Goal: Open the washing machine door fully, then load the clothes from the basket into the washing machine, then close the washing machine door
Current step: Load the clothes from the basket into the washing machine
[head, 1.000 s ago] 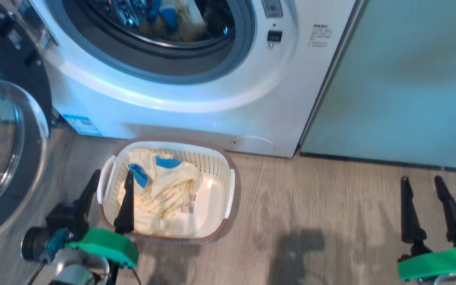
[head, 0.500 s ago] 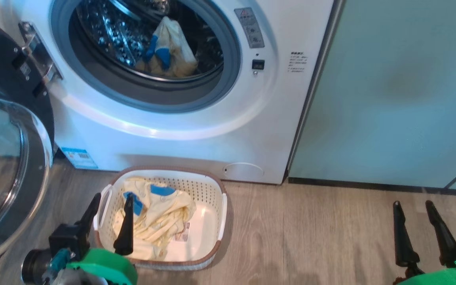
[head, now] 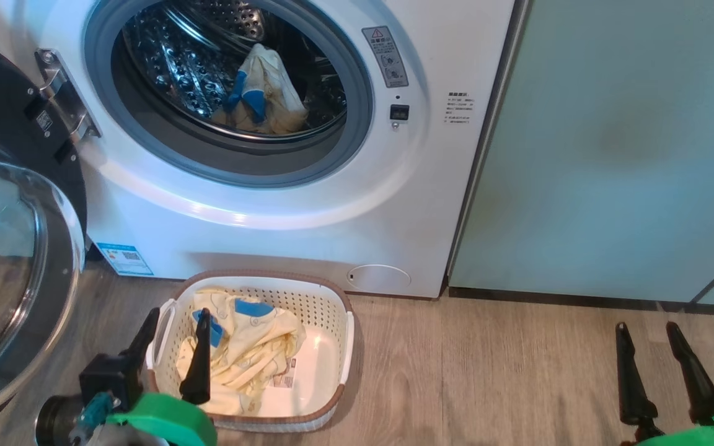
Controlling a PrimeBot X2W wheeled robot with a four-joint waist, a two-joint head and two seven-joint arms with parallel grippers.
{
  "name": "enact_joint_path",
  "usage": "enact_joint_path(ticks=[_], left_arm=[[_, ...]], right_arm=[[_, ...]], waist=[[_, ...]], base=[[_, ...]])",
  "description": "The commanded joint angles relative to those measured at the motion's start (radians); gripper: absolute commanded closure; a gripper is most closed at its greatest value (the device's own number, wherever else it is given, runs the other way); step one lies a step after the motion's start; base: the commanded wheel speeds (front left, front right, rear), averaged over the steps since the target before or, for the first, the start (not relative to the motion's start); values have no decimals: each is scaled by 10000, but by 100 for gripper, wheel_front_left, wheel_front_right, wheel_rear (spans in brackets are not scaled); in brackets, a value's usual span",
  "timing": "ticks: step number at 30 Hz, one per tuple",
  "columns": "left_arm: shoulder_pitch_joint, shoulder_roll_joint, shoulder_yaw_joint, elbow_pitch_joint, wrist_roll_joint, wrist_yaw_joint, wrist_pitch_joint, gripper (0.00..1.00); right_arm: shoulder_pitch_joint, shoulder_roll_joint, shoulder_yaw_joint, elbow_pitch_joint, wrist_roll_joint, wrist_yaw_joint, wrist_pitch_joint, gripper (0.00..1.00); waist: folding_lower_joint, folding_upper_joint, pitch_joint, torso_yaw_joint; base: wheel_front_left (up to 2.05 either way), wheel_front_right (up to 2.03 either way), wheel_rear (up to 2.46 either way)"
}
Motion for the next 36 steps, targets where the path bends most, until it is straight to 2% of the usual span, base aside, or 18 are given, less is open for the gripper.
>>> enact_joint_path(ticks=[1, 23, 30, 36], left_arm=[[-317, 157, 342, -333, -34, 63, 27, 0], [-714, 121, 196, -93, -123, -14, 67, 0], [-1273, -7, -83, 876, -408, -501, 324, 0], [-2388, -270, -386, 2353, -672, -1218, 469, 0]], right_arm=[[-206, -162, 152, -380, -7, -29, 6, 0], [-315, -162, 172, -440, 68, -29, -23, 0], [-538, -162, 198, -517, 124, -29, -65, 0], [-934, -162, 235, -602, 212, -29, -142, 0]], waist=[[0, -1, 4, 24], [0, -1, 436, -25], [0, -1, 1184, -130], [0, -1, 2426, -361]], base=[[0, 0, 0], [0, 0, 0], [0, 0, 0], [0, 0, 0]])
